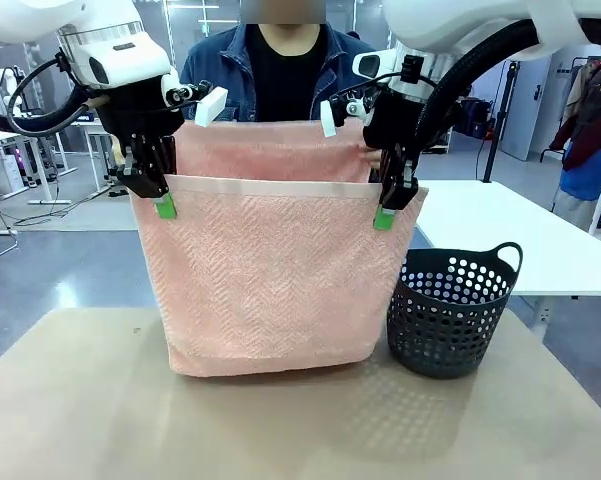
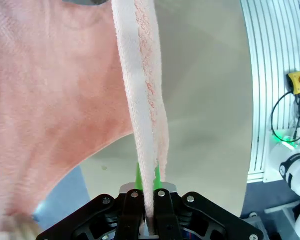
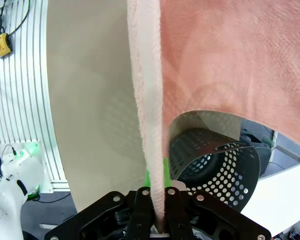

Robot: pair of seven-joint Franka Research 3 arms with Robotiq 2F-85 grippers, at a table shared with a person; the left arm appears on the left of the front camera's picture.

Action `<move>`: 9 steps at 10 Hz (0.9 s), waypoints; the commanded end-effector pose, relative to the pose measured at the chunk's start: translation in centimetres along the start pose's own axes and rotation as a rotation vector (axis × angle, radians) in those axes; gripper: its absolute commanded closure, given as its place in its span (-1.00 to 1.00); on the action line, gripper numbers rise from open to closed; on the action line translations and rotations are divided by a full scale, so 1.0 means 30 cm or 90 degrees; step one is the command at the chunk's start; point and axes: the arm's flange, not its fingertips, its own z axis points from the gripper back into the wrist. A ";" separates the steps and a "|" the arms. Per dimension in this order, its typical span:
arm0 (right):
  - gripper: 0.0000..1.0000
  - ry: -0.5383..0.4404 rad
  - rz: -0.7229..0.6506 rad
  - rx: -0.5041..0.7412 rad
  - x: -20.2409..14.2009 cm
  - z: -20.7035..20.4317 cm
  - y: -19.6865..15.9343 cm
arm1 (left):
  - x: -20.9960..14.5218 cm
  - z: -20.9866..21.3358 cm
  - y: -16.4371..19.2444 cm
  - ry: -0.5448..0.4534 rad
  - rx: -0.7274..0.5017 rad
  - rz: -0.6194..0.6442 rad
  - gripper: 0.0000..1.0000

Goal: Fold the towel.
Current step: Release the end of the 100 cm Hotel Towel you were holding and grab the top end of the folded side.

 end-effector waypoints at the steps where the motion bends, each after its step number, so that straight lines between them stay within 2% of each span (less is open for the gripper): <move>1: 1.00 0.000 0.000 0.001 -0.001 0.001 0.000 | -0.002 0.002 0.001 0.000 0.001 -0.001 1.00; 9: 1.00 0.000 0.000 0.001 -0.001 0.001 0.000 | -0.002 0.002 0.001 0.000 0.001 -0.001 1.00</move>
